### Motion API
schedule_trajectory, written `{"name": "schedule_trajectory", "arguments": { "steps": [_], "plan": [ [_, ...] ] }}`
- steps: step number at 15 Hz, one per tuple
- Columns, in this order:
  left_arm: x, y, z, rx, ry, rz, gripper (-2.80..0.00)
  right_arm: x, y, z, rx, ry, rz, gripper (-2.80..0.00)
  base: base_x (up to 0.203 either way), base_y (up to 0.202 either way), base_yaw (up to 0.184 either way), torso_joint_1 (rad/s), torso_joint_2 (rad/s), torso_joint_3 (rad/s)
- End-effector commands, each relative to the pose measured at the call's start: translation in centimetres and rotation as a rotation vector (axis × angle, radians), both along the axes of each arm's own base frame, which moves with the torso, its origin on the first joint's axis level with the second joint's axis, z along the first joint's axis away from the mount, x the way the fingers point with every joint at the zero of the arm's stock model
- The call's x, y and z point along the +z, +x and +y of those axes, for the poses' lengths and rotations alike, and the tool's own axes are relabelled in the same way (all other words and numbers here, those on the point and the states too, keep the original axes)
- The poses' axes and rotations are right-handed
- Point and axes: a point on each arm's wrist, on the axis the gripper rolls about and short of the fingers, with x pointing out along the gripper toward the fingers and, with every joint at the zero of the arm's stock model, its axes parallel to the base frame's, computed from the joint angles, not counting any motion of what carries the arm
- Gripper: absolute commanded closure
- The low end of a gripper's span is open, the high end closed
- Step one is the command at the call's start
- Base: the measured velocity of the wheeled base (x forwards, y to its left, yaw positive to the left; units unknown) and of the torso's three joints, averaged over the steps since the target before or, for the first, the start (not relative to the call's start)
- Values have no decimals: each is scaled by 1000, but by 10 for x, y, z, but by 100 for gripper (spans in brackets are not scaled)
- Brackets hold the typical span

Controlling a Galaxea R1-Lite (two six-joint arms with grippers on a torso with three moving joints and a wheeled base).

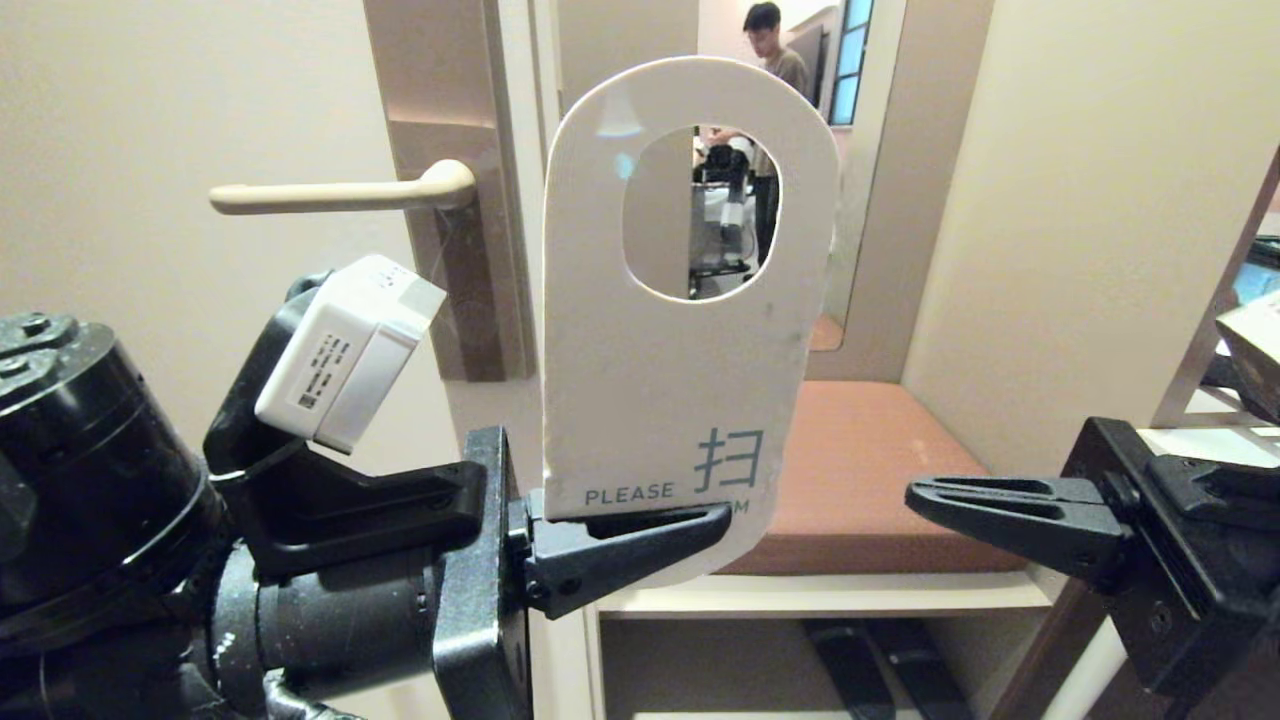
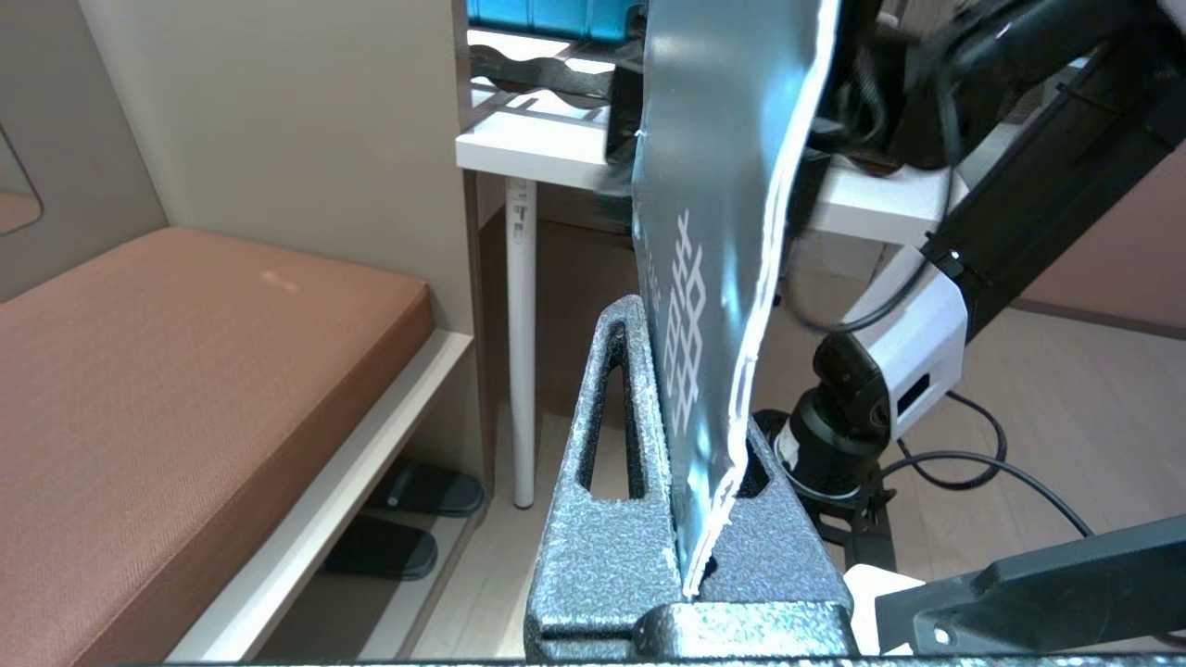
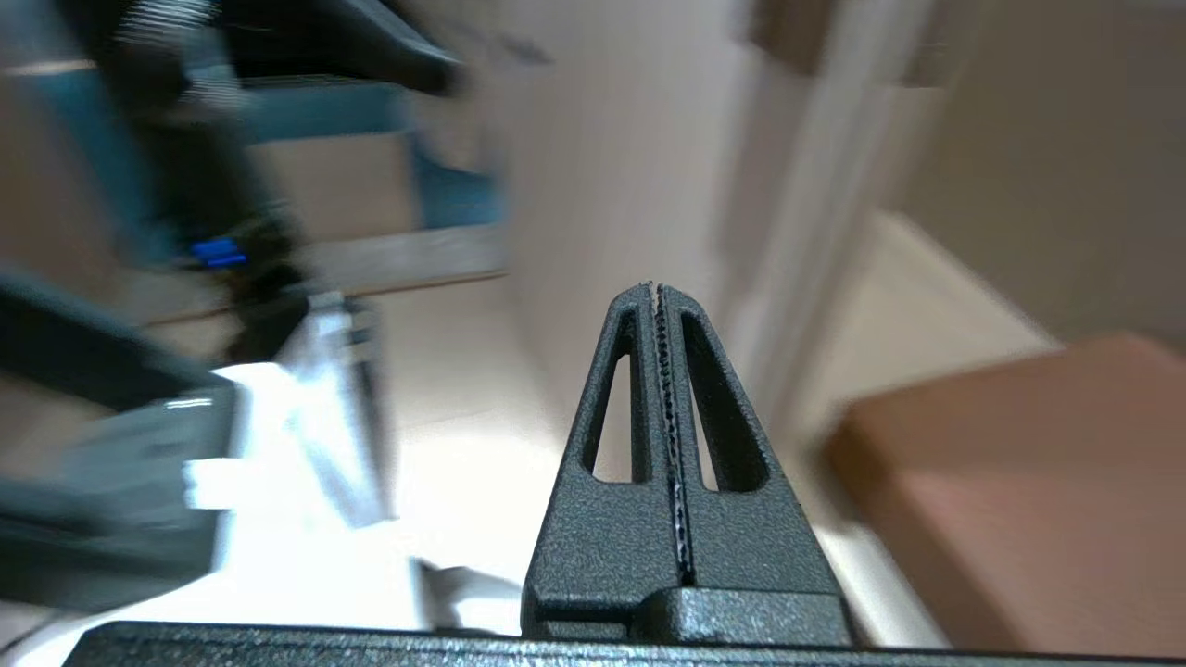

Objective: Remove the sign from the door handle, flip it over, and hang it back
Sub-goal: Hang the sign back with the other side facing out

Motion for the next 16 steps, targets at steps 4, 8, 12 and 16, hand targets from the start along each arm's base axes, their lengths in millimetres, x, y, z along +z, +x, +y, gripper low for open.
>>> {"name": "schedule_trajectory", "arguments": {
  "steps": [4,8,12,16],
  "plan": [
    [0,-2,3,1,-4,0,0,-24,-11,-34,-299,-11,14,0,0,0,0,0,0,0],
    [0,-3,8,10,-6,-2,0,-37,-19,-70,-529,-22,31,0,0,0,0,0,0,0],
    [-2,-1,14,36,-5,2,0,-57,-47,-77,-579,-27,53,0,0,0,0,0,0,0],
    [-1,-1,14,37,-7,4,0,-79,-64,-82,-747,-60,98,0,0,0,0,0,0,0]
  ]
}}
